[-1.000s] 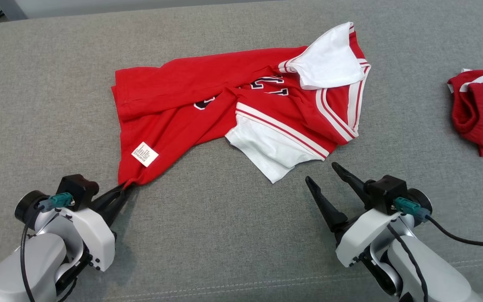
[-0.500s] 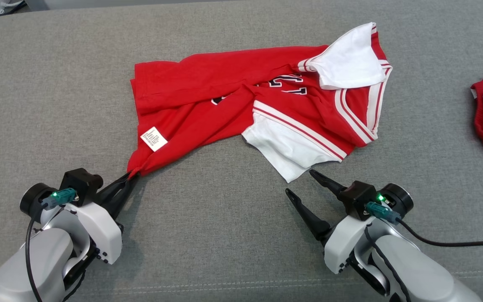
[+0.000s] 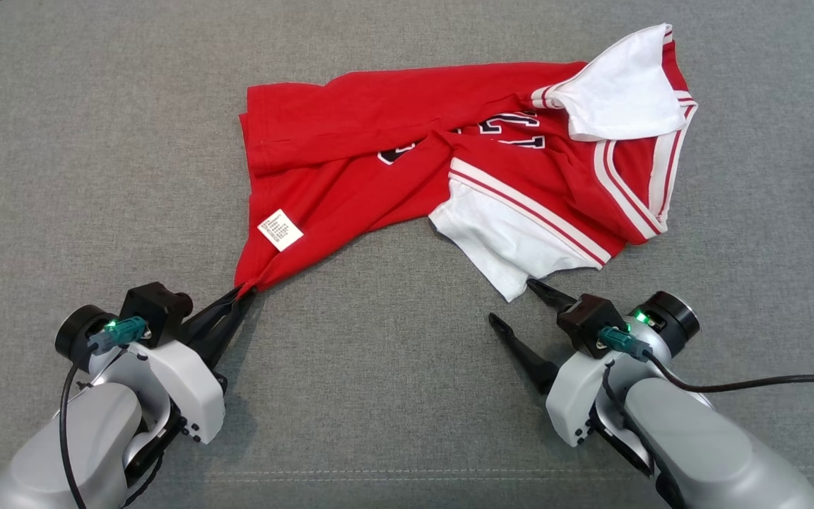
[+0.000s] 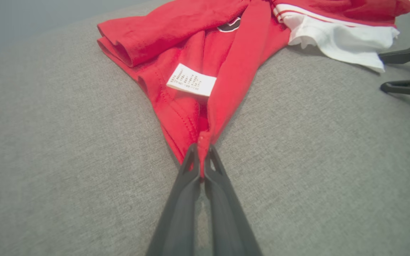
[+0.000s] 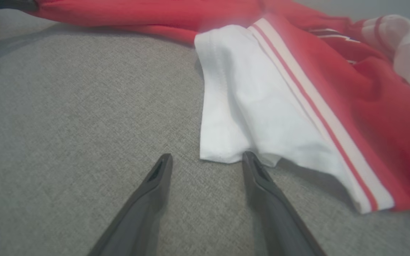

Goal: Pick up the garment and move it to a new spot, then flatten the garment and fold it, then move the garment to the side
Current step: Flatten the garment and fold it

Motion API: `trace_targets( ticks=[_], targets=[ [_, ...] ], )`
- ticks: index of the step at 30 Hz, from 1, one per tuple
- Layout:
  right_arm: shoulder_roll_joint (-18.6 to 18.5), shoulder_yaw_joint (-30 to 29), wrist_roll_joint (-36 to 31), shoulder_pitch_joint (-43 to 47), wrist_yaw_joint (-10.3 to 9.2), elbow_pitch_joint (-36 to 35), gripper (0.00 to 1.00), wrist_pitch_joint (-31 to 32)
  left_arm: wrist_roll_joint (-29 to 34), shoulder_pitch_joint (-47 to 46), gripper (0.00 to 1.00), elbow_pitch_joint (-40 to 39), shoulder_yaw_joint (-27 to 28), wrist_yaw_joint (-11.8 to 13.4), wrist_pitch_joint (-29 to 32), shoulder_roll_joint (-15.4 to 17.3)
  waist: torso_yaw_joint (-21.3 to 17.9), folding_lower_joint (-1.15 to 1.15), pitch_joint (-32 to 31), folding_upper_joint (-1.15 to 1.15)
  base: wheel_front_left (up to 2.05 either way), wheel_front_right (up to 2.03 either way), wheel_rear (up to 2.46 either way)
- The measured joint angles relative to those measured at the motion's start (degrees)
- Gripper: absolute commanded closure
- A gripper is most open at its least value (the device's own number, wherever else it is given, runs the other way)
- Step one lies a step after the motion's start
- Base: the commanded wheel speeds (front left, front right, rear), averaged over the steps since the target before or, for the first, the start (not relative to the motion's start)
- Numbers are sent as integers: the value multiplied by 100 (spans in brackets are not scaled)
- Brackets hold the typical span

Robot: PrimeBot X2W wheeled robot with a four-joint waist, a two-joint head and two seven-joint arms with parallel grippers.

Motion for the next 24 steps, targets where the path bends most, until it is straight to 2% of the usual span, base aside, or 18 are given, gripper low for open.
trace_targets(
  ticks=[13,16,20,24],
  targets=[
    [156,3,-323,-281,0,190,0,-49,19,-4,100,-36,101,-1,0,-8,7,0,132,0,0,0,0],
    [101,2,-361,-259,0,1,0,-44,19,-4,100,-40,120,0,0,-12,5,0,121,0,0,0,0],
    [-88,20,-449,-29,0,-582,0,-43,19,-2,100,-42,180,-1,0,-10,-34,0,88,0,0,0,0],
    [-194,27,-566,77,0,-734,0,-43,18,2,100,-41,218,-1,0,-11,-61,0,74,0,0,0,0]
  ],
)
